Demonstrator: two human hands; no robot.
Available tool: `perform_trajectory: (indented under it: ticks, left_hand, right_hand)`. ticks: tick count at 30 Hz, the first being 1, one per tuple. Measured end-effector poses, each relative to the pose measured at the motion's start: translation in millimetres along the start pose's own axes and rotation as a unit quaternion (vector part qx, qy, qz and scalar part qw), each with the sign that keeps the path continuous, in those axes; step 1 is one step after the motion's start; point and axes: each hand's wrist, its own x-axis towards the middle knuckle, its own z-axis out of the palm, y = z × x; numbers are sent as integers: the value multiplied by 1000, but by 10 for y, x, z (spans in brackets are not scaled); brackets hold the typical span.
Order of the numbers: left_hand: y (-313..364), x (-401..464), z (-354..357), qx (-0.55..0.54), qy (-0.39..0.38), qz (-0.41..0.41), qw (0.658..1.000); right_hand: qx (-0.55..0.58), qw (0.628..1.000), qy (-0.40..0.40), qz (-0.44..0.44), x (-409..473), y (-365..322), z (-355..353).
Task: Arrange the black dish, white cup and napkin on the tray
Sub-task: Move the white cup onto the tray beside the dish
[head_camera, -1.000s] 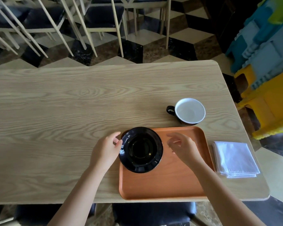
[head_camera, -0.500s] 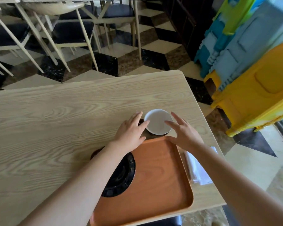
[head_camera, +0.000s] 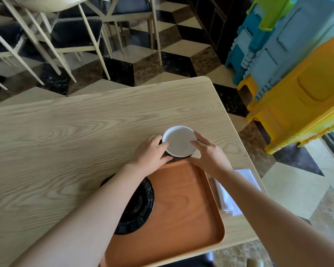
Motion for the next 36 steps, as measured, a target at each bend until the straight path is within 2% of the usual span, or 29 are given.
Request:
perform_trajectory:
  ticks: [4,9,14,20,25,36]
  left_hand:
    - [52,-83,-45,-59,53,-28,996]
    - [136,-206,-4,-91,47,-47,994]
    - [137,-252,-55,-101,76,-35,991]
    - [203,-460,-113,-103,156,-23,982]
    - [317,-679,-70,-90,181,-33,979]
    - [552,-953,188,-95,133,-31,986]
  right_hand:
    - [49,998,45,-2,-14,4,-55]
    - [36,998,16,-51,-135,-63,56]
    - [2,981,108,-161,-198,-153,-8]
    - [-28,954,168,-248,-363,-188,-127]
    - [-43,946,160,-279,-539,-162,-138]
    - [-71,947,118,-292,-909,59,17]
